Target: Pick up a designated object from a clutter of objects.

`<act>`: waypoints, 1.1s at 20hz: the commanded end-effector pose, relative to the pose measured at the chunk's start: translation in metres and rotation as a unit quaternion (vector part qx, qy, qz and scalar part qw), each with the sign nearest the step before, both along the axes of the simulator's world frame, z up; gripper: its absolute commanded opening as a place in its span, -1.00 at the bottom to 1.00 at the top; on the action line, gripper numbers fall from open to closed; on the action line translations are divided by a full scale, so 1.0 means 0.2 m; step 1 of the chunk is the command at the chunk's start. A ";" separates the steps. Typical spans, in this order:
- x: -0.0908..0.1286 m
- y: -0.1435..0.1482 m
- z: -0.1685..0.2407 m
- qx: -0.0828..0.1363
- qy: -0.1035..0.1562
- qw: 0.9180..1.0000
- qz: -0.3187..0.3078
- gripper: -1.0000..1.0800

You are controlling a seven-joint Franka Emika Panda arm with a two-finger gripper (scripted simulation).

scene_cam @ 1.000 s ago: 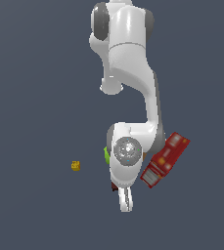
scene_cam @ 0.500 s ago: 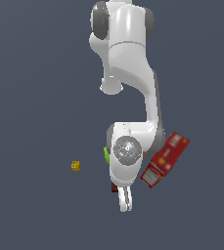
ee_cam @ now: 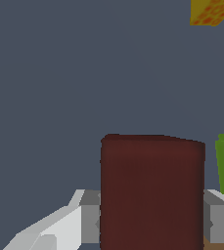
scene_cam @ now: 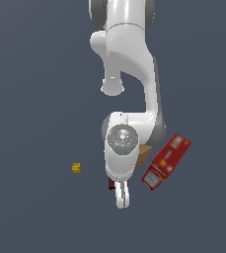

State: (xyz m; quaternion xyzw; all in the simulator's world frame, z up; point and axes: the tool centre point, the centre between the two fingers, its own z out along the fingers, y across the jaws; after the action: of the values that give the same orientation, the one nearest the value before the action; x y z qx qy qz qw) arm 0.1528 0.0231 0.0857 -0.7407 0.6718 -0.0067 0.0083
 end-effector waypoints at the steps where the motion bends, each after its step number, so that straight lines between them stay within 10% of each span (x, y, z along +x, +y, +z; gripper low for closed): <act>1: -0.02 -0.04 0.10 0.000 -0.001 1.000 0.000 -1.00; 22: -0.35 -0.48 1.20 0.000 0.007 1.000 -0.001 -1.00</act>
State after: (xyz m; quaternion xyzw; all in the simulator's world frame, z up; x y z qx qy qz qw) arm 0.0875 -0.0655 0.3071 -0.7399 0.6727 -0.0017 0.0038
